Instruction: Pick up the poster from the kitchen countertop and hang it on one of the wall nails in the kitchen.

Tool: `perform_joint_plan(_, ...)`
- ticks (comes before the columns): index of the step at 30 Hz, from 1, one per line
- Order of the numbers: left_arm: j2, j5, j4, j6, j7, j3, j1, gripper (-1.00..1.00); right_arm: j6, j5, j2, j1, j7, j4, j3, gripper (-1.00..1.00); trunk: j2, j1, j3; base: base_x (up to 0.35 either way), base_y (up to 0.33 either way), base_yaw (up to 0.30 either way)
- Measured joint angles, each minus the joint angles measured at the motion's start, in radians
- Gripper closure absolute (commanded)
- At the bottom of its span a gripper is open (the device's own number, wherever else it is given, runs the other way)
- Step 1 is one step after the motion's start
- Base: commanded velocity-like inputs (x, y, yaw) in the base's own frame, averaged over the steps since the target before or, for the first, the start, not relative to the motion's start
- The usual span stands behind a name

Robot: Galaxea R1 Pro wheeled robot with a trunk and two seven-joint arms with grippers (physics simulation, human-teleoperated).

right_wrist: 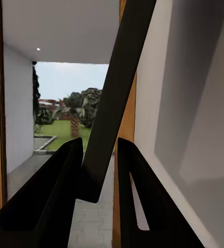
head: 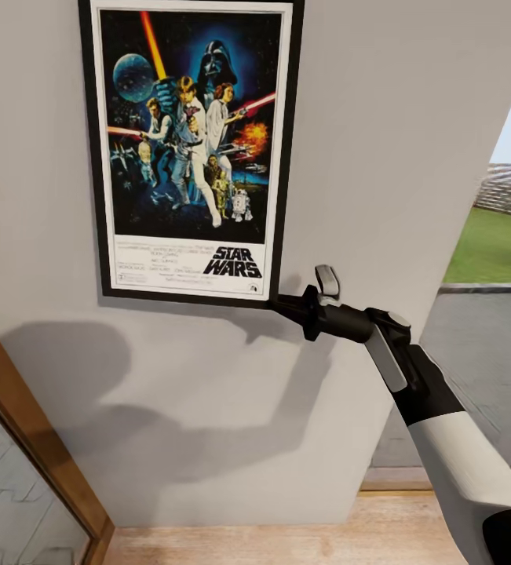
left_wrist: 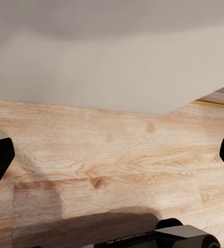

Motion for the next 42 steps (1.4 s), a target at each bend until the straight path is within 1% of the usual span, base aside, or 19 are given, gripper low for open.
perform_joint_plan(8,0.000,0.000,0.000,-0.001,0.000,0.000,0.000,-1.00,0.000,0.000,0.000,0.000,-0.012,0.000,0.001,1.00,0.000,0.000,0.000,-0.056,0.000,0.000)
perform_joint_plan(11,0.001,0.000,0.000,-0.001,0.000,0.000,0.000,-1.00,-0.001,0.015,0.000,0.000,-0.022,0.002,0.000,1.00,0.000,0.000,0.000,-0.176,0.000,0.000)
perform_joint_plan(42,0.001,0.000,0.000,-0.001,0.000,0.000,0.000,-1.00,-0.001,0.016,0.001,0.000,-0.022,0.002,0.001,1.00,0.000,0.000,0.000,-0.012,0.000,0.000)
